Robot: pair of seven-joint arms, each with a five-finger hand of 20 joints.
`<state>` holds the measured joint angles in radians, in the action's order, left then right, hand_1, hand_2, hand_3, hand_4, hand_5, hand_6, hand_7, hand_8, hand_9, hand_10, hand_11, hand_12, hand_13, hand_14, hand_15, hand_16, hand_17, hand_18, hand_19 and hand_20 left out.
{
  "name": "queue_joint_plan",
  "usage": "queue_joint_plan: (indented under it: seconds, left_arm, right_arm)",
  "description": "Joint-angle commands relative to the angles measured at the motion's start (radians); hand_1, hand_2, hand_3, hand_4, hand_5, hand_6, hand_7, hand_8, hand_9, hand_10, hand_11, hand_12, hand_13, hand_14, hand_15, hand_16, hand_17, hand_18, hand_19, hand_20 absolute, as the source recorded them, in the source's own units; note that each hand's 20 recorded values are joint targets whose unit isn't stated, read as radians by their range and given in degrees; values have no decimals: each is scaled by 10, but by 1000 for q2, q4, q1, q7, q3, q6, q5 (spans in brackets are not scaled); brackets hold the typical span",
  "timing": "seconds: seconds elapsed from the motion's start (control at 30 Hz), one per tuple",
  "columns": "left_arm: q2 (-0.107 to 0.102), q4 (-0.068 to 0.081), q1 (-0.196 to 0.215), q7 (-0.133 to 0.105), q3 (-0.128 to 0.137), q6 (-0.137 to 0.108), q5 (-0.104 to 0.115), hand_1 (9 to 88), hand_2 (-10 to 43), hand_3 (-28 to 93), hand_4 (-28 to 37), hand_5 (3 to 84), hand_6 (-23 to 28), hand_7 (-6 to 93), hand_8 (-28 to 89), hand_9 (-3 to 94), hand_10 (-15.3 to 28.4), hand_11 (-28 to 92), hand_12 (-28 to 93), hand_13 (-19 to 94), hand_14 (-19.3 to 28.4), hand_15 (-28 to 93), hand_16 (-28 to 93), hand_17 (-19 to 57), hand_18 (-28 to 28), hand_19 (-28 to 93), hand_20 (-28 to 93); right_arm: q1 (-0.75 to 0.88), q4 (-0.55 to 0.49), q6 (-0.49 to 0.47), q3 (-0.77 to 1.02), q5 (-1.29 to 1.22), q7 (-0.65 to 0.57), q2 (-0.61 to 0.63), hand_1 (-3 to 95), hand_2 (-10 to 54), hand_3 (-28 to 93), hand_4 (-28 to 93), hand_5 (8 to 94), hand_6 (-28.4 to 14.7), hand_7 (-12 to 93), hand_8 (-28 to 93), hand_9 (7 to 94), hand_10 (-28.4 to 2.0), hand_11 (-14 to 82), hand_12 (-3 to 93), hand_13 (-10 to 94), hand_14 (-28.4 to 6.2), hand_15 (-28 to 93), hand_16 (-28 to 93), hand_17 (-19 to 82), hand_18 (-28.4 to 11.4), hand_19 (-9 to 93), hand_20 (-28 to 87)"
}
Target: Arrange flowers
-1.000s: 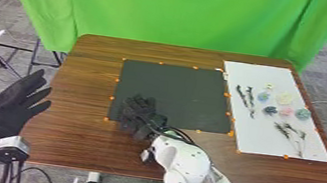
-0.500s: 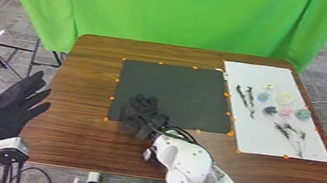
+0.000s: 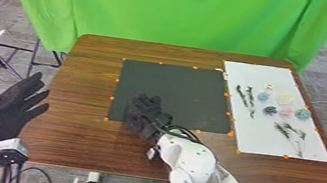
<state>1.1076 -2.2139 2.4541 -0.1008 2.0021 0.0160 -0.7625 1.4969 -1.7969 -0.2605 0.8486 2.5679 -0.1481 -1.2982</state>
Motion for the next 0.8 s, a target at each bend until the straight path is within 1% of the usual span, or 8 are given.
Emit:
queue_joint_plan:
  seconds: [0.03,0.23,0.4,0.47,0.5,0.57,0.63,0.8]
  left_arm:
    - [5,-3,4,6,1,-3,-5,231,-67,703,-283,231,9,171,-84,175,82,97,205,129,112,153,82,-110,178,324,100]
    - [8,-5,9,1,4,-3,-4,231,-67,703,-283,231,9,172,-84,175,82,96,204,129,112,153,82,-110,178,325,100]
    - [14,-7,10,-5,5,-3,-6,230,-68,705,-283,231,9,172,-85,175,82,97,205,130,111,153,82,-110,178,325,100]
    - [20,-11,22,-15,9,-7,-7,230,-68,704,-283,231,9,172,-85,175,82,96,205,130,111,153,82,-110,178,325,100]
    - [22,-10,24,-20,10,-6,-6,230,-68,705,-283,231,9,172,-85,175,82,97,205,130,111,153,82,-110,178,325,100]
    - [25,-12,31,-24,14,-5,-6,229,-68,704,-283,231,9,172,-85,175,82,97,204,130,111,153,82,-110,178,325,100]
    - [3,-15,50,-45,12,-28,9,227,-73,705,-283,231,9,171,-85,175,82,97,205,130,111,152,82,-110,178,325,100]
    - [24,-15,41,-33,22,-13,-4,226,-74,705,-283,231,9,171,-84,175,82,95,204,131,111,152,82,-110,178,325,100]
  right_arm:
    - [43,-18,37,24,-80,79,-12,-7,331,890,-73,532,-45,164,-97,258,-123,40,279,131,-115,-9,512,-151,-189,486,359]
    - [38,-83,116,86,-414,90,-2,54,238,893,-116,445,-7,182,-114,257,-131,43,292,145,-117,20,487,-132,-193,484,356]
    - [4,-102,377,137,-349,-63,95,137,90,874,-204,356,-21,226,-130,281,-135,125,282,190,-120,201,347,-46,-193,515,378]
    - [2,-28,538,210,-260,61,135,190,-7,844,-254,354,-41,269,-151,336,-132,219,258,257,-112,371,236,20,-194,587,422]
    - [-6,-11,636,210,-196,4,181,269,-52,763,-269,371,-43,302,-166,383,-130,275,246,324,-104,458,205,79,-190,652,453]
    - [16,0,678,283,-148,-24,242,528,-82,151,-142,442,-23,327,-160,490,-114,366,269,459,-86,588,221,175,-156,749,512]
    - [49,-14,680,346,-131,-97,308,648,-88,-167,-47,515,-2,352,-145,575,-96,437,310,546,-75,666,272,229,-138,799,571]
    - [151,-63,612,481,-28,-311,439,661,-91,-125,-66,585,10,419,-159,636,-98,507,347,606,-79,729,301,292,-148,859,584]
